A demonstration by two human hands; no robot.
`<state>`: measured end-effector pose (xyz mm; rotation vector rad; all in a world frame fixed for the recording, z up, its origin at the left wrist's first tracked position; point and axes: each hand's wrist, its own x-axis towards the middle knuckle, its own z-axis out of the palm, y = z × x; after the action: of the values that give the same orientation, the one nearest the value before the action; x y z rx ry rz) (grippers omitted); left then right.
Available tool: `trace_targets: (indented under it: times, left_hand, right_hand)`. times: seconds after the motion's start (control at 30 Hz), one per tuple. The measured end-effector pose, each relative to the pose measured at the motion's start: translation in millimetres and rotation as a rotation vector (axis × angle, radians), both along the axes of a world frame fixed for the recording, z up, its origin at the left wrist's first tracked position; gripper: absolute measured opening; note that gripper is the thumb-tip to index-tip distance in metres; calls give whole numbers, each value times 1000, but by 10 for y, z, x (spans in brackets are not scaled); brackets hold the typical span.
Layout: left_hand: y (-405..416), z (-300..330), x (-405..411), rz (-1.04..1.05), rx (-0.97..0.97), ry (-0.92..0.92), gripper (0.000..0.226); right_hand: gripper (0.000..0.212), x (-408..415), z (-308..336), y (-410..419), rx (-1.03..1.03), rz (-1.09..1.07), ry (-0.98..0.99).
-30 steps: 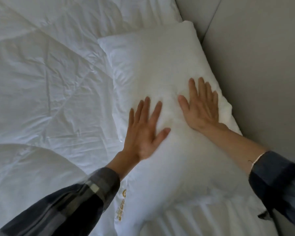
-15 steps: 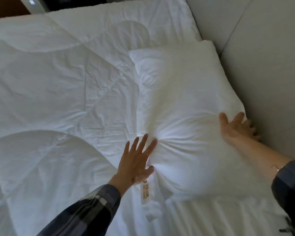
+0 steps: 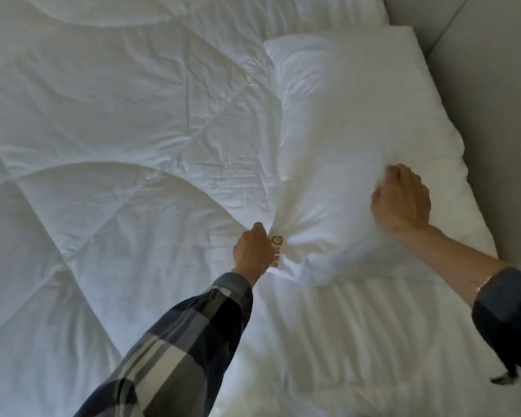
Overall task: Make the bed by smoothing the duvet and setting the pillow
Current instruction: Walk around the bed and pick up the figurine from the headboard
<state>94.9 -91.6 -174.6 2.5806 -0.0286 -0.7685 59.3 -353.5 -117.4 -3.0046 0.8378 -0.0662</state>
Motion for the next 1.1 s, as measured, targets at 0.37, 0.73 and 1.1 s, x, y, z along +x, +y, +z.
trace_targets:
  times: [0.37,0.73,1.1]
  left_hand:
    - [2764,1482,-792,143,46,154,32]
    - [4719,2664,-1812,488,69,-96,42]
    - [7622,3155,-2418,616,66,-136,43]
  right_hand:
    - [27,-450,1073,3238,476,445,620]
    - [33,-615,2271,5720,426,911,575]
    - [43,-945,2484,8556,373,1006,578]
